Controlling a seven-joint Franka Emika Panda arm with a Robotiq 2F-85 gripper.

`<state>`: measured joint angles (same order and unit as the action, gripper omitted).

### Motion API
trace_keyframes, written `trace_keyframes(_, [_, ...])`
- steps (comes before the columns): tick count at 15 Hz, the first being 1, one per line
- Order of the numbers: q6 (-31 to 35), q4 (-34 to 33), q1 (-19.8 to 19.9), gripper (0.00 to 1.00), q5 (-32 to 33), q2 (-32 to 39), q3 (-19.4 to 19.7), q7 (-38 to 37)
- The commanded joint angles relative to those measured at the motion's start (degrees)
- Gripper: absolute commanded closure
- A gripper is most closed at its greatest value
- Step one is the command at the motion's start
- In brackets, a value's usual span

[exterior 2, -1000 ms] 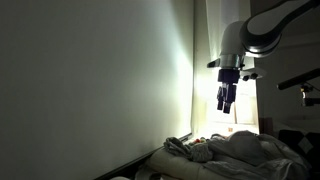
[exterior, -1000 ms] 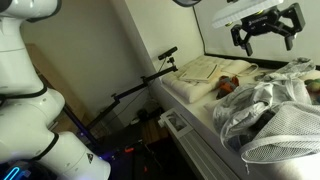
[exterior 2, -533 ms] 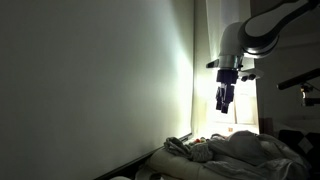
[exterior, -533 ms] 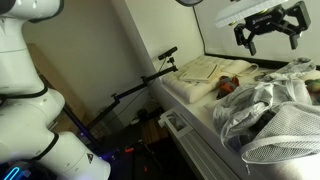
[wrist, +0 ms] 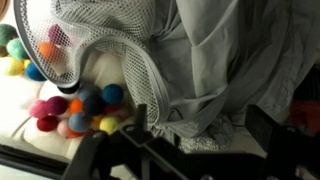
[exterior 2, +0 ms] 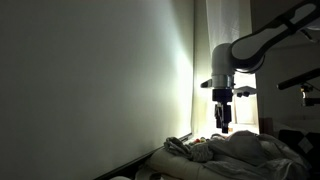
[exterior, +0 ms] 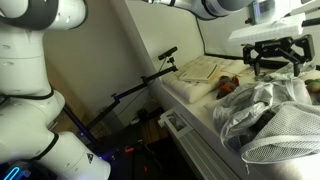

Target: Remove the socks away from the grey bag

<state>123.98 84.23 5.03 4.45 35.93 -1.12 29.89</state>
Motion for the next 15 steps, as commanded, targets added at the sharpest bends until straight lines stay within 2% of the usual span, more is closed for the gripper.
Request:
trace_keyframes(1, [-5.2,-7.4,-0.5,0.00,2.2,5.6,-0.1,-0.4])
trace_keyframes(5, [-7.4,-11.8,-1.8,0.00,4.8,9.6,0.0,-0.5])
trace_keyframes(15, [-9.8,-16.0,-8.2,0.00,12.1,14.3,0.5,-2.1])
